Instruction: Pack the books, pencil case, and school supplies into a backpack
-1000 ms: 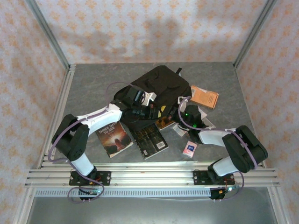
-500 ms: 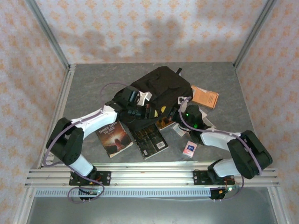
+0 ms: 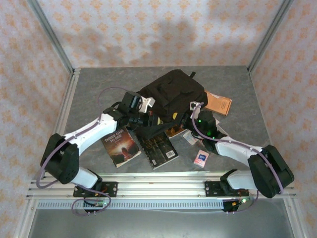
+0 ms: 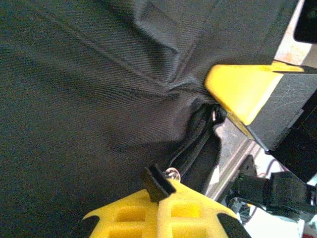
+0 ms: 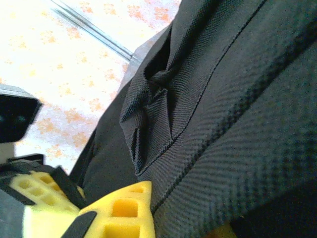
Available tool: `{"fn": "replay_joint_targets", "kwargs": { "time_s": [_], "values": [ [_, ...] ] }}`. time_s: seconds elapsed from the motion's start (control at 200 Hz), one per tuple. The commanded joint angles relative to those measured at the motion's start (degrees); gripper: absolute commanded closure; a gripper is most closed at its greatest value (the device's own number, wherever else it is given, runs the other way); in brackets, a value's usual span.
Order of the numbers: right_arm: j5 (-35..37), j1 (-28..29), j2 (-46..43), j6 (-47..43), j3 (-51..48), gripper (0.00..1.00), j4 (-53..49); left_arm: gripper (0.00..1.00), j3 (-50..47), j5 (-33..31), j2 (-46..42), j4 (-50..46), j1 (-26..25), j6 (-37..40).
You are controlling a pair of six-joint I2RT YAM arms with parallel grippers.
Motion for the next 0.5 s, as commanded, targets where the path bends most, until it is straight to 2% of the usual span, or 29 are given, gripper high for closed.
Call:
{"fn": "replay_joint_targets", "kwargs": {
  "time_s": [0.0,0.495],
  "values": [
    [6.4,-0.84,-1.89,-5.72,2.87,1.0,-4.43,1.0,0.13,-7.2,-3.59,-6.27,1.65,3.5],
    [14.22,-0.84,-1.41,-9.11,5.74,1.0,-15.23,1.0,1.39,-15.24,-7.01,-13.03,1.78,6.97]
  ]
}}
